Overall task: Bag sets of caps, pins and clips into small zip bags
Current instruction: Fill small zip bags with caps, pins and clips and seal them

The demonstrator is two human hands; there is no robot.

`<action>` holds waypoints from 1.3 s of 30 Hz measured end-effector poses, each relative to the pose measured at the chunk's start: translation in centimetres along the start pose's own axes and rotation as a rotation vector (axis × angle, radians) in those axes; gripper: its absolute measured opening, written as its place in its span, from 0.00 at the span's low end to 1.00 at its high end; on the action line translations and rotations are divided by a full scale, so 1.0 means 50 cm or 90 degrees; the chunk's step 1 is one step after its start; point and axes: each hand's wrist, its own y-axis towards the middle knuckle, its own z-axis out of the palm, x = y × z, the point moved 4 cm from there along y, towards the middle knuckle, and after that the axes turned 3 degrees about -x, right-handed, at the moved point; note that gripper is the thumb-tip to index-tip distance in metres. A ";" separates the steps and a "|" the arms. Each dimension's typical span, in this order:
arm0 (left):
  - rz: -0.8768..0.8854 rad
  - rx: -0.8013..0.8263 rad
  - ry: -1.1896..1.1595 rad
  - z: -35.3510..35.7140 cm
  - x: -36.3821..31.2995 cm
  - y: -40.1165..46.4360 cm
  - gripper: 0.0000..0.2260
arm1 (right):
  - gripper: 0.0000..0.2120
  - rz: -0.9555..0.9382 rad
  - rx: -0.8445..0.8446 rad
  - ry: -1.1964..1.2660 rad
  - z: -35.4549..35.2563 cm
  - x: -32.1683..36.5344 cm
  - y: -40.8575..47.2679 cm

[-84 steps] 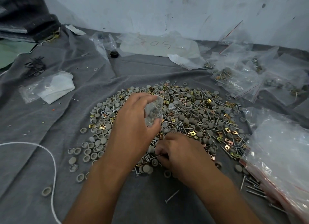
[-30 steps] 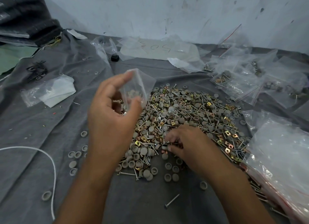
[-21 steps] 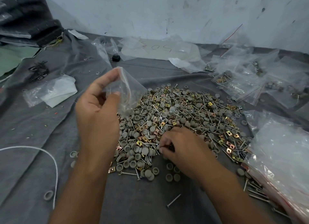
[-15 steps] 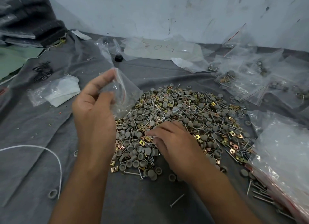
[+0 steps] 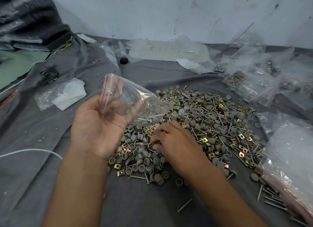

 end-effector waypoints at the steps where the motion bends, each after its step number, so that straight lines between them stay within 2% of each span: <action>1: 0.008 -0.004 0.018 -0.001 0.000 0.000 0.17 | 0.09 0.009 -0.003 0.007 -0.003 -0.002 -0.002; 4: 0.089 -0.030 0.148 0.003 -0.002 -0.003 0.14 | 0.07 0.048 0.001 0.073 -0.014 -0.015 -0.008; 6: 0.184 -0.049 0.305 0.006 -0.006 -0.011 0.15 | 0.04 0.129 -0.004 0.216 -0.026 -0.031 -0.013; 8: 0.332 -0.054 0.564 0.009 -0.006 -0.025 0.16 | 0.02 0.182 -0.017 0.367 -0.039 -0.044 -0.016; 10: 0.488 -0.006 0.853 0.022 0.014 -0.038 0.15 | 0.03 0.187 -0.041 0.487 -0.059 -0.051 -0.016; 11: 0.537 0.027 0.939 0.029 0.028 -0.041 0.15 | 0.04 0.182 -0.062 0.541 -0.071 -0.052 -0.016; 14: 0.532 0.109 1.062 0.035 0.066 -0.036 0.17 | 0.05 0.161 -0.159 0.630 -0.107 -0.053 -0.020; 18: 0.498 0.157 1.115 0.036 0.097 -0.035 0.20 | 0.04 0.120 -0.283 0.598 -0.141 -0.043 -0.035; 23: 0.505 0.182 1.110 0.045 0.107 -0.039 0.20 | 0.07 0.059 -0.372 0.376 -0.152 -0.024 -0.048; 27: 0.514 0.191 1.111 0.049 0.107 -0.042 0.19 | 0.06 0.039 -0.378 0.204 -0.142 -0.022 -0.046; 39: 0.492 0.195 1.119 0.046 0.109 -0.039 0.18 | 0.08 0.001 -0.379 0.113 -0.141 -0.022 -0.049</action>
